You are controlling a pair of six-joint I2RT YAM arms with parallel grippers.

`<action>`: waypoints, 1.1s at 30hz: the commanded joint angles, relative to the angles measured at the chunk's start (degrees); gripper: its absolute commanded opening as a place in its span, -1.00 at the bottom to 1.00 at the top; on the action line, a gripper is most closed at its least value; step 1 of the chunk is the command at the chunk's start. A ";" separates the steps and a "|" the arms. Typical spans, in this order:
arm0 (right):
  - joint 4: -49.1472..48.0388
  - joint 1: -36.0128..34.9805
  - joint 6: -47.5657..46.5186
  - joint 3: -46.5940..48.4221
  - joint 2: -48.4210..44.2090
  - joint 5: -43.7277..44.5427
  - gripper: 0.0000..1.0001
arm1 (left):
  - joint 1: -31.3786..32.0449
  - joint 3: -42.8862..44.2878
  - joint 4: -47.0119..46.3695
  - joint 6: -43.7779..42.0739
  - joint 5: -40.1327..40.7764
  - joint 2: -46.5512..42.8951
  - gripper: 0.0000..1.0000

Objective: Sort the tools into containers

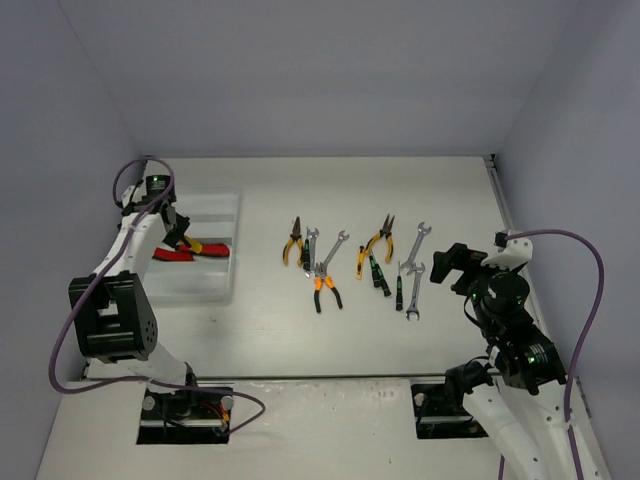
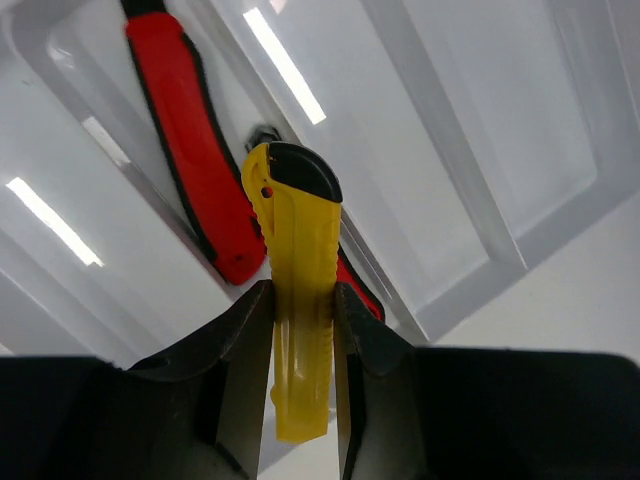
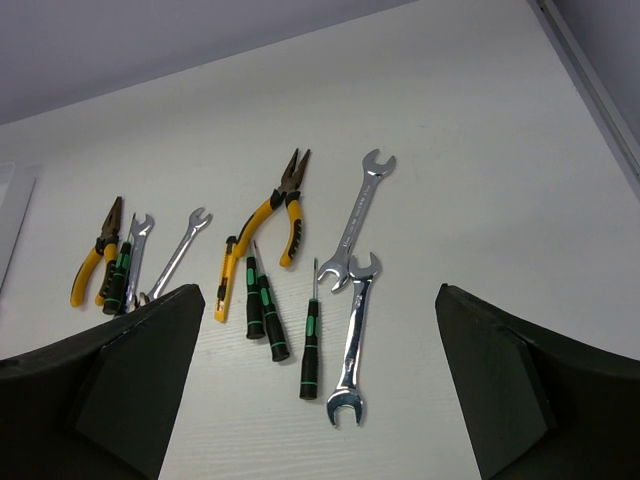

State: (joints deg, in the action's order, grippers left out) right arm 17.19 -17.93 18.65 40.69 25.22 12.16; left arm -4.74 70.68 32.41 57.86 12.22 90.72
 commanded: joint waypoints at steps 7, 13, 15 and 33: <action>-3.22 -1.04 0.43 0.01 0.52 0.14 1.00 | -7.77 2.60 -4.74 8.00 -3.84 4.71 -0.82; -3.22 -1.23 0.35 0.01 0.68 0.32 1.00 | -8.01 2.83 -2.97 10.90 -2.36 5.89 -0.58; -3.22 -1.23 0.42 0.01 0.76 0.32 1.00 | -8.04 2.13 -2.54 11.77 -1.74 4.92 -0.52; -3.22 -1.49 0.48 0.01 0.62 0.98 1.00 | 2.47 5.94 -1.04 -2.23 1.05 -2.21 0.06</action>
State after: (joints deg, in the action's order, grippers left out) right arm 17.19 -18.85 18.65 40.64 25.06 12.16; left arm -10.44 70.83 31.60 64.65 10.97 94.26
